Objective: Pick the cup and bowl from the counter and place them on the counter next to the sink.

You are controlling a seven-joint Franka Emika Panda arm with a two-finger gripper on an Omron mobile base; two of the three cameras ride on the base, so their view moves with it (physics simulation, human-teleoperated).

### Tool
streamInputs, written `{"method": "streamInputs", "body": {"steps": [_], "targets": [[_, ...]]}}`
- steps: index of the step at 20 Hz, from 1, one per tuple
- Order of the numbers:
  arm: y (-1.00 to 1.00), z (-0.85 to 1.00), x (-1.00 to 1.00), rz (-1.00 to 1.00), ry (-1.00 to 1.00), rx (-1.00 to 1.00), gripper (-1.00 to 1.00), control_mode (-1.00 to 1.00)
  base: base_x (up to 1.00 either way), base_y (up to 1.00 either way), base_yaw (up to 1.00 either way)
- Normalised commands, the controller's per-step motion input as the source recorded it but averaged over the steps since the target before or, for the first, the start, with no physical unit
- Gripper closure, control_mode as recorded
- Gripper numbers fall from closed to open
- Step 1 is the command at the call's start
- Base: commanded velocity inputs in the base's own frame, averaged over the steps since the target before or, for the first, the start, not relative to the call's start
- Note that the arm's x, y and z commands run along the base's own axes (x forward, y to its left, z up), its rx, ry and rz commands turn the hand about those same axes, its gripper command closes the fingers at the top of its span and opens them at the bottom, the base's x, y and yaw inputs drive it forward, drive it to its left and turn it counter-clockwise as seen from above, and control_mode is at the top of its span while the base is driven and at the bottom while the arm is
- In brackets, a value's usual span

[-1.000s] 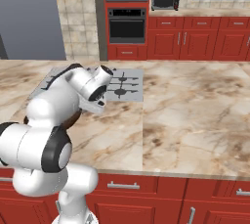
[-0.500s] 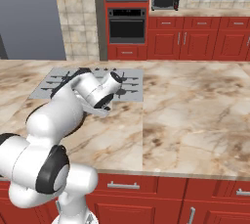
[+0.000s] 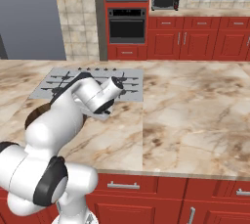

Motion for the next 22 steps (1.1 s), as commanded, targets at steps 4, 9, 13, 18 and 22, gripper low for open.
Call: {"method": "streamInputs", "body": {"steps": [4, 9, 13, 18, 22], "targets": [[0.0, 0.0, 0.0, 0.0, 0.0, 0.0, 1.0, -1.0, 0.0, 0.0, 0.0], [0.0, 0.0, 0.0, 0.0, 0.0, 0.0, 1.0, 1.0, 0.0, 0.0, 0.0], [0.0, 0.0, 0.0, 0.0, 0.0, 0.0, 1.0, 1.0, -0.09, 0.0, 0.0], [0.0, 0.0, 0.0, 0.0, 0.0, 0.0, 1.0, 1.0, -0.81, -0.2, -0.09], [0.0, 0.0, 0.0, 0.0, 0.0, 0.0, 1.0, 1.0, -0.38, -0.44, -0.18]]}}
